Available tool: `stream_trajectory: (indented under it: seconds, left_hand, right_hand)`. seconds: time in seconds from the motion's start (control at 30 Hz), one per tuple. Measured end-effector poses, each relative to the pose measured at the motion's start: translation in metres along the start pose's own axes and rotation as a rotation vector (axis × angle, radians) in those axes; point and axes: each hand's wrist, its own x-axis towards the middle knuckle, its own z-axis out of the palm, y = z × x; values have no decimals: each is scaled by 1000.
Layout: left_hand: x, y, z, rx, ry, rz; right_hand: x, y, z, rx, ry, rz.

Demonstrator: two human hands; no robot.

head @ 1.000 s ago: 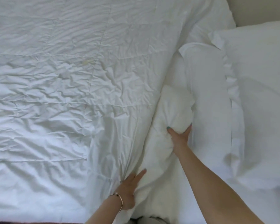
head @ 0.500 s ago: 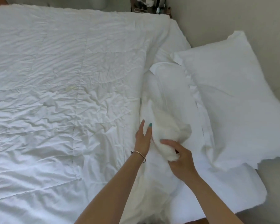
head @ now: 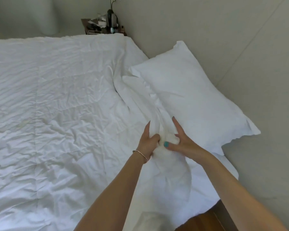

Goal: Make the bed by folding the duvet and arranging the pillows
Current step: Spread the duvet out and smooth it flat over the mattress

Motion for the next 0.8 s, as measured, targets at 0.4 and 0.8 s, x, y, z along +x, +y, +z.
stream_trajectory:
  seconds: [0.4, 0.8]
  left_hand:
    - [66, 40, 178, 237, -308, 94]
    - [132, 9, 196, 538, 86, 73]
  right_hand:
    - [-58, 62, -174, -189, 188, -128]
    - [-8, 168, -196, -28, 295, 188]
